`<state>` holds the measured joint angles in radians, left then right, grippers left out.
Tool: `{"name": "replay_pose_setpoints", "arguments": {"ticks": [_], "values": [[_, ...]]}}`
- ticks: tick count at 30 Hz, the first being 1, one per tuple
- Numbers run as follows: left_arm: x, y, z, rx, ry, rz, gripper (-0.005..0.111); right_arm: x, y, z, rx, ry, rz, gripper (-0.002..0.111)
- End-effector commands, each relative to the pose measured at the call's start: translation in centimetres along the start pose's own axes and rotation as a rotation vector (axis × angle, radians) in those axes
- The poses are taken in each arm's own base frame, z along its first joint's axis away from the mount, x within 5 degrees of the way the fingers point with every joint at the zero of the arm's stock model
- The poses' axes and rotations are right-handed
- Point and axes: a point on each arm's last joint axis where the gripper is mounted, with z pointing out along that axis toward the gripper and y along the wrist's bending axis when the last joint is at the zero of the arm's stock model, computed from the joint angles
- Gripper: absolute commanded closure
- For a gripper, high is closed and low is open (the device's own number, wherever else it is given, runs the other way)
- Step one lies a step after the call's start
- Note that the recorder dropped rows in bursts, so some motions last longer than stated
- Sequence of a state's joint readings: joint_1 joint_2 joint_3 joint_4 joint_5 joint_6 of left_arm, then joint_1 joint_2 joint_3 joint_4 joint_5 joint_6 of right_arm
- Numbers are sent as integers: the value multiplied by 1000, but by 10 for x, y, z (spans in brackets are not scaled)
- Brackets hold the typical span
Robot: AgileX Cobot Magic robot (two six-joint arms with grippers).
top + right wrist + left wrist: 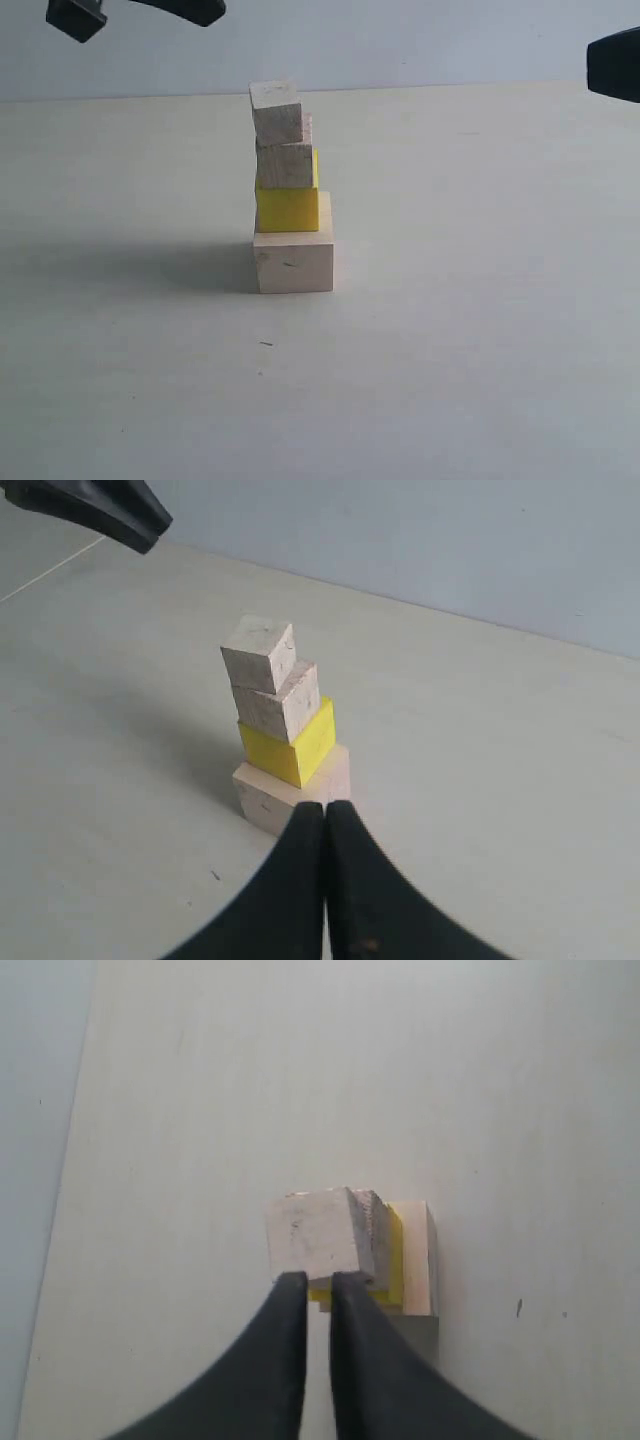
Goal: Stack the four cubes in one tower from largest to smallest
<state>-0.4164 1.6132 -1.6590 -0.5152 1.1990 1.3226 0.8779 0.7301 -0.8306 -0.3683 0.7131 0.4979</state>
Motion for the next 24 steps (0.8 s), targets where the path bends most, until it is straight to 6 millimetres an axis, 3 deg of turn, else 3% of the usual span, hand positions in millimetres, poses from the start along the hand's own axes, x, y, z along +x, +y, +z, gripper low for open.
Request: {"name": "replay_pose_setpoints", "arguments": {"ticks": [1, 6, 13, 24], "values": [[16, 2, 24, 48, 68, -68, 107, 1, 0, -1, -6, -6, 2, 108], [34, 8, 55, 77, 117, -154, 107, 2, 1, -1, -21, 3, 23, 108], [44, 15, 78, 96, 134, -186, 107, 3, 1, -1, -20, 13, 26, 108], [46, 20, 86, 60, 119, -197, 107, 4, 0, -1, -10, 31, 26, 108]]}}
